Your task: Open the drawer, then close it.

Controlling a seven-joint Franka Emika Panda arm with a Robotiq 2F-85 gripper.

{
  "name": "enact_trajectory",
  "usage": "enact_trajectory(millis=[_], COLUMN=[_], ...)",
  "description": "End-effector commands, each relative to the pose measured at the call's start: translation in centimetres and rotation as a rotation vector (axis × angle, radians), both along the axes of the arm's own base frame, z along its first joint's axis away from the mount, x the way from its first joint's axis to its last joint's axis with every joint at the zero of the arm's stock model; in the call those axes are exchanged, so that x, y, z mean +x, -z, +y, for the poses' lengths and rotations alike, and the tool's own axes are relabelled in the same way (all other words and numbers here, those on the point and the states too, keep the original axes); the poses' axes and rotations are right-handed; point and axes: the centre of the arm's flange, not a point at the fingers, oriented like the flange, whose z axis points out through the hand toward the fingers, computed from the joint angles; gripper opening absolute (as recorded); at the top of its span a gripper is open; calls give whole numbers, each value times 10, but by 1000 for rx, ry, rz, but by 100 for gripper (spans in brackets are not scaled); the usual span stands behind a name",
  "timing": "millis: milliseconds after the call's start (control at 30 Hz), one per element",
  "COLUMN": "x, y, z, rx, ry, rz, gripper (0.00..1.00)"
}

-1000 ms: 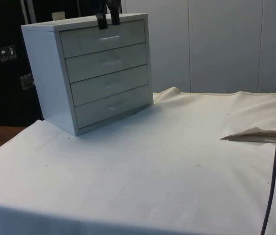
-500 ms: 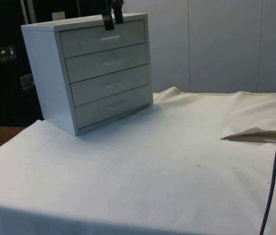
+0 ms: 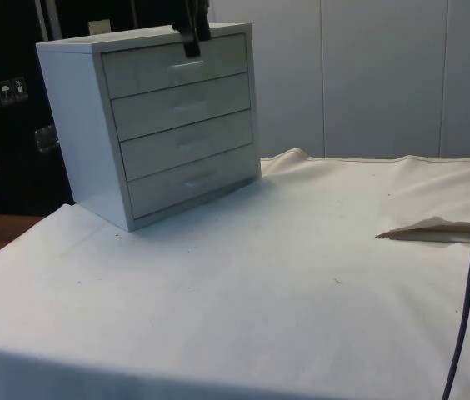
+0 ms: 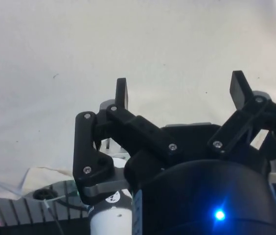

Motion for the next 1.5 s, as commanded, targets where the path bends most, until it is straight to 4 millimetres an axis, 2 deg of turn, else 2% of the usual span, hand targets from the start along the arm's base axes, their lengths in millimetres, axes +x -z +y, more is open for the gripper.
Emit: enact_trajectory(millis=[0, 633, 1200, 1467], x=[0, 0, -21, -24], y=[1, 22, 24, 28], z=[-1, -6, -11, -15], rx=[-11, -57, -86, -90], ry=[-15, -103, -200, -233], rz=[-17, -33, -21, -27], gripper=[100, 100, 100, 100])
